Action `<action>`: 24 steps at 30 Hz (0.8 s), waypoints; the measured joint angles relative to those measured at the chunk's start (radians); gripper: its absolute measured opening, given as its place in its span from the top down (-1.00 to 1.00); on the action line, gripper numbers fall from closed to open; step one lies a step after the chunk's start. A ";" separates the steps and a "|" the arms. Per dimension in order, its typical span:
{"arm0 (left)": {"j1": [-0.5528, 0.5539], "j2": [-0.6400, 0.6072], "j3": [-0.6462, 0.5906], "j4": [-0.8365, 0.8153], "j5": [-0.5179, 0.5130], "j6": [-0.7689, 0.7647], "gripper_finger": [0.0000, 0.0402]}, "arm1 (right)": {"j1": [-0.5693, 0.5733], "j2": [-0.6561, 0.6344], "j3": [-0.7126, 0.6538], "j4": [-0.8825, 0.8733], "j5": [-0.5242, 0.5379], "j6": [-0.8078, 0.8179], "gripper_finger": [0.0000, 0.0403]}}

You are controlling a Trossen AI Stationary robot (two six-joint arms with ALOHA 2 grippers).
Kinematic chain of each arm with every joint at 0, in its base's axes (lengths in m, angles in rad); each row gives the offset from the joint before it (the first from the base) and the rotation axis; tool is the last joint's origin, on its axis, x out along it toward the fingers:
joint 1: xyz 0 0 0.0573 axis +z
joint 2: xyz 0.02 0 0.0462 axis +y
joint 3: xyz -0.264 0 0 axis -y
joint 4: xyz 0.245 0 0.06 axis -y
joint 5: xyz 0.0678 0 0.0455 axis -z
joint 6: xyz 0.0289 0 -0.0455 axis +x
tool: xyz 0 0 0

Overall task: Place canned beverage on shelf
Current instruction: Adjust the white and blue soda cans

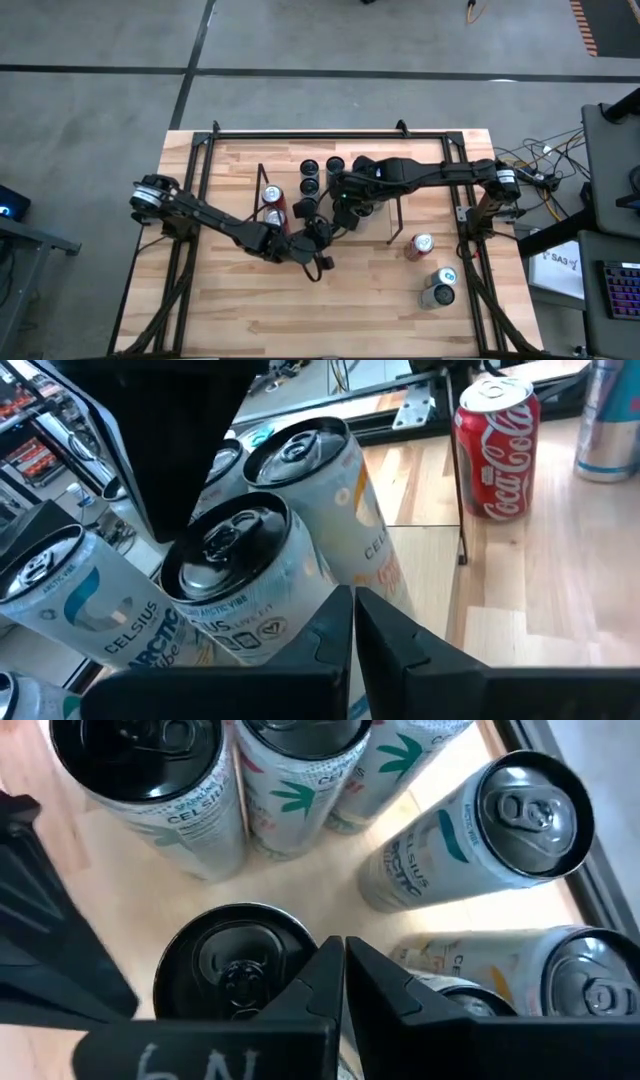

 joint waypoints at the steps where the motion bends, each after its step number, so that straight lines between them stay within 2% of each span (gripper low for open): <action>1: 0.002 0.002 0.000 0.002 0.000 0.000 1.00 | 0.000 0.000 0.000 0.000 -0.008 0.005 0.96; 6: 0.005 0.004 0.000 0.004 -0.014 0.000 1.00 | 0.000 0.000 0.000 0.001 -0.043 0.011 0.96; 17: -0.001 0.000 0.000 -0.015 -0.045 -0.010 1.00 | 0.009 0.001 0.000 -0.005 -0.044 0.012 0.96; 24: -0.019 -0.001 0.000 -0.057 -0.114 -0.034 1.00 | 0.018 0.001 0.000 -0.010 -0.042 0.025 0.96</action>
